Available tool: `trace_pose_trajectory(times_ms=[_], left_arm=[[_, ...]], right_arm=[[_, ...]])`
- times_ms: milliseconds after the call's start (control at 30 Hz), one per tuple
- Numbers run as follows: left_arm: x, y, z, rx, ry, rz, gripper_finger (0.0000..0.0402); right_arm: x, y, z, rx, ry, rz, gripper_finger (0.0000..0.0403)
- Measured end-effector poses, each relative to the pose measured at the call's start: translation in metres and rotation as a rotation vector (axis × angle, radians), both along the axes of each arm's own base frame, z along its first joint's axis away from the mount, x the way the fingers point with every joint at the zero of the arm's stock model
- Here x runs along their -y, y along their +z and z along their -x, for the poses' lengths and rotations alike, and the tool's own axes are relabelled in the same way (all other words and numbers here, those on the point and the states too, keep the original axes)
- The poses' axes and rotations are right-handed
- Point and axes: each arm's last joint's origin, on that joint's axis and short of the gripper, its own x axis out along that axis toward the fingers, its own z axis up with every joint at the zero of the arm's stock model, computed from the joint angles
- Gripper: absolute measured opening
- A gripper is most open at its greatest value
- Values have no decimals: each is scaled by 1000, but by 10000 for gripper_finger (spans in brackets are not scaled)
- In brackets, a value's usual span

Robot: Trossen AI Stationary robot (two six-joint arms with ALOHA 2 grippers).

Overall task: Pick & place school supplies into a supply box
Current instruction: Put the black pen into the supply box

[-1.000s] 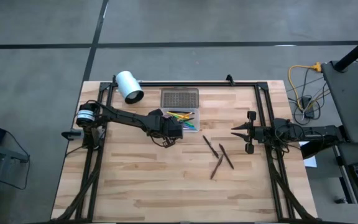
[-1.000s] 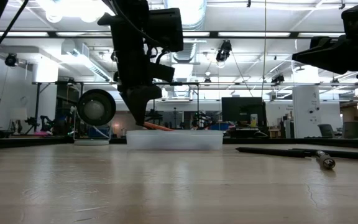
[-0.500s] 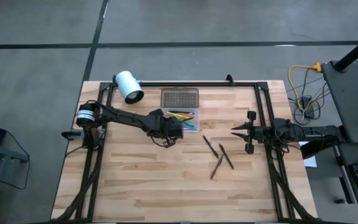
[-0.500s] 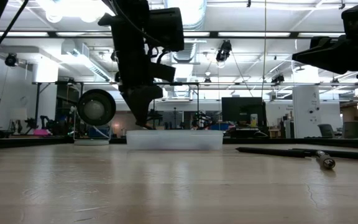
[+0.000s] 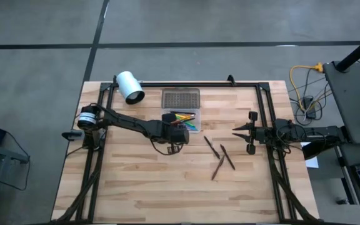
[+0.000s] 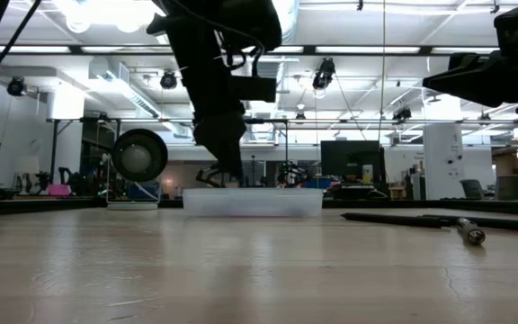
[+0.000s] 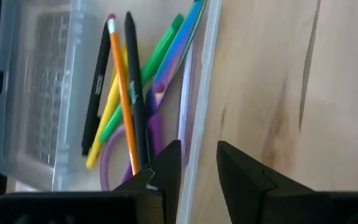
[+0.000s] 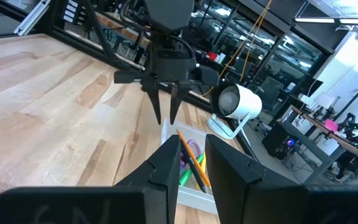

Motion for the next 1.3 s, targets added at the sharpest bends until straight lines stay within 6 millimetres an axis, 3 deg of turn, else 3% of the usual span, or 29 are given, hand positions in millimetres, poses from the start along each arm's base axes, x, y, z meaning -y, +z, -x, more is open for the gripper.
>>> trace_pose_trajectory(times_ms=[367, 633, 800, 1033, 1300], left_arm=[[1, 14, -24, 22, -84, -37, 87], [4, 20, -18, 34, -105, -10, 87], [12, 20, -9, 25, -231, 104, 87], [20, 26, 27, 167, -564, 352, 87], [13, 55, 116, 420, -619, 305, 87]], right_arm=[[0, 0, 0, 0, 0, 0, 68], [0, 0, 0, 0, 0, 0, 68], [0, 0, 0, 0, 0, 0, 68], [0, 0, 0, 1, -1, 0, 68], [0, 0, 0, 0, 0, 0, 68]])
